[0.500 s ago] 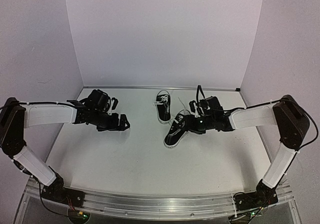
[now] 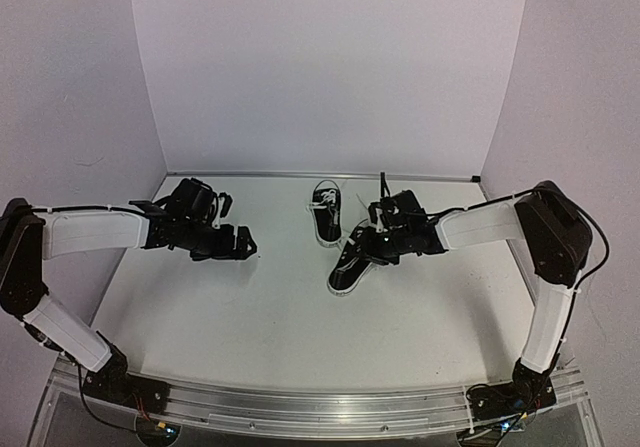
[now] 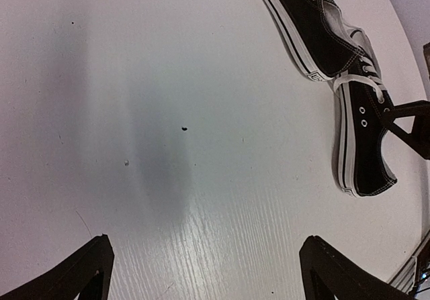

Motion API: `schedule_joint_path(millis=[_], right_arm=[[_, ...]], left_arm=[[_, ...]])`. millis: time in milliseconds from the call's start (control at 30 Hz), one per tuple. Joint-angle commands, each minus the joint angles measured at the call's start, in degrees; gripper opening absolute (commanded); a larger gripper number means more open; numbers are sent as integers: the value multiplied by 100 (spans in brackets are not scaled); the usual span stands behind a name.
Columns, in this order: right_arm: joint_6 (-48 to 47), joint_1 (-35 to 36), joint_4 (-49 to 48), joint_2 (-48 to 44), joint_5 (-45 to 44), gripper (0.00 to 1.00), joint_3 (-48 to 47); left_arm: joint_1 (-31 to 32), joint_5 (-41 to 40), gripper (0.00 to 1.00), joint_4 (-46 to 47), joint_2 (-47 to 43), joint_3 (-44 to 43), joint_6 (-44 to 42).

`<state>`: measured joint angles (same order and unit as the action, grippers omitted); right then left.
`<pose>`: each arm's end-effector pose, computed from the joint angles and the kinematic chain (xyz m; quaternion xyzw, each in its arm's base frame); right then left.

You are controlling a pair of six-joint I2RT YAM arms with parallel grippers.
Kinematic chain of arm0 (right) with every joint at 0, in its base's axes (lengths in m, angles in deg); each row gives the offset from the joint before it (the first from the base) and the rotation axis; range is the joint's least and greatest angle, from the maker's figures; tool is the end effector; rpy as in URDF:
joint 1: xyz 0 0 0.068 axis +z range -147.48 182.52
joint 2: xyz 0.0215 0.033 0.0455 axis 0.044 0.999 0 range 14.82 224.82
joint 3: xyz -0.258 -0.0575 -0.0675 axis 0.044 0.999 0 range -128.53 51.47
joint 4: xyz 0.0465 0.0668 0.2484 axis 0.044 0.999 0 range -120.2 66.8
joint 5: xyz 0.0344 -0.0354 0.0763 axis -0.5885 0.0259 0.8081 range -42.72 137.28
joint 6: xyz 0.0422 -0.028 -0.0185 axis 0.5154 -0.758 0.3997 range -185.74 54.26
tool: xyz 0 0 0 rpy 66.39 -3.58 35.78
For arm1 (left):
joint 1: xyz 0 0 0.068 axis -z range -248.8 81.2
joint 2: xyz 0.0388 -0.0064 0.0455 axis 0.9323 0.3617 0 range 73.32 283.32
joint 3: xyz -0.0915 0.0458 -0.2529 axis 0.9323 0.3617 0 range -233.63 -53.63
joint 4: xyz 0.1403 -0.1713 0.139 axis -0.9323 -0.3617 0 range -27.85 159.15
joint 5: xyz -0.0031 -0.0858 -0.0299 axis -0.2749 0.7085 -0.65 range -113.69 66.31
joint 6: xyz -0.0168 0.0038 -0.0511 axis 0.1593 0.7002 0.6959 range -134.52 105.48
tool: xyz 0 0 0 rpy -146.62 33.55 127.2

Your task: Tie the shoes

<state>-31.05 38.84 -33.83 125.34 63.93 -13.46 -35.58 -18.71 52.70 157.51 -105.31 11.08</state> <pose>0.3220 0.2495 0.1555 -0.0718 0.9028 0.3416 0.2510 0.2526 -0.1690 0.2125 0.0773 0.9326 -0.2074 0.2851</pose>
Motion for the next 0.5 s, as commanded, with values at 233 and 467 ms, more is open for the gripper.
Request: schedule_joint_path(millis=[233, 467], right_arm=[[-119, 103, 363, -228, -206, 0, -329], [-240, 323, 439, -1285, 55, 0, -488]], left_arm=[[10, 287, 99, 361, -254, 206, -104], [10, 999, 100, 1315, -468, 548, -270]])
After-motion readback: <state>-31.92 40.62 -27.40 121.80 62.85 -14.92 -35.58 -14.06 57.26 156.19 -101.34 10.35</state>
